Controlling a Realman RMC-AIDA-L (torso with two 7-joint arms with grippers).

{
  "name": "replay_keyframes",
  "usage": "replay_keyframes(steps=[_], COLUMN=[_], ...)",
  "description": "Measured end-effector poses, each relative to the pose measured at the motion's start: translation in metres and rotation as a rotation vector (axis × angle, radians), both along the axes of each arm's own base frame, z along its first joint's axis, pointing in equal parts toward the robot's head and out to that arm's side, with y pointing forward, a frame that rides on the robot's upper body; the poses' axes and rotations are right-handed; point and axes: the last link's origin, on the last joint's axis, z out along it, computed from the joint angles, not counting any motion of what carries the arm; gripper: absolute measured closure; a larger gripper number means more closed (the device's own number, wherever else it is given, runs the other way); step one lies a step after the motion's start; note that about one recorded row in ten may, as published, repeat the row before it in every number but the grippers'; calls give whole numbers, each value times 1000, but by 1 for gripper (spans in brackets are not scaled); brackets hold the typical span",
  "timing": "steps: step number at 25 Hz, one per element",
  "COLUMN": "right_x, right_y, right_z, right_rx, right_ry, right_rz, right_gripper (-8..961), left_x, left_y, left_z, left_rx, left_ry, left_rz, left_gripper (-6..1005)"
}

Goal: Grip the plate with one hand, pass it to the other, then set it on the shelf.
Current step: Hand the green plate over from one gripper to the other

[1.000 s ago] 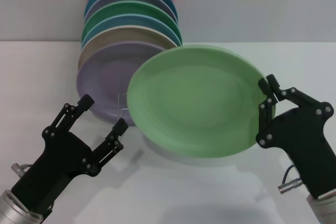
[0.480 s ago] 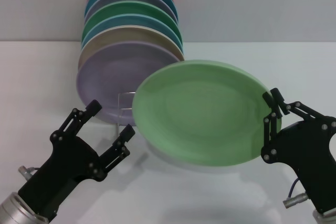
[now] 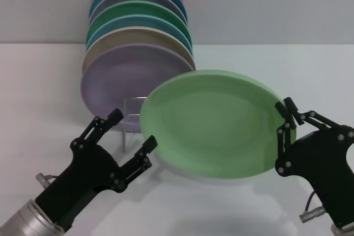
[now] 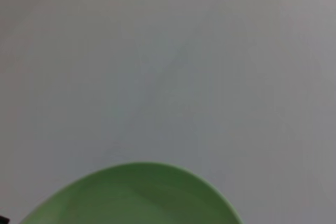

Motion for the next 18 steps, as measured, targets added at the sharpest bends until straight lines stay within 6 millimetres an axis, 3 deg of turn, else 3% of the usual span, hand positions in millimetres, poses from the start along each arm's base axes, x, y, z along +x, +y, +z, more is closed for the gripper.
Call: replay_keyframes(steps=[18], right_x=[4], right_y=[-5], right_z=[-1], right_rx=[-16], right_ry=[-25], right_rz=[11], right_gripper=[932], left_x=[1], left_y=[5], left_z=[-5], left_rx=[-20], left_ry=[28], left_rz=[5], left_gripper=[169])
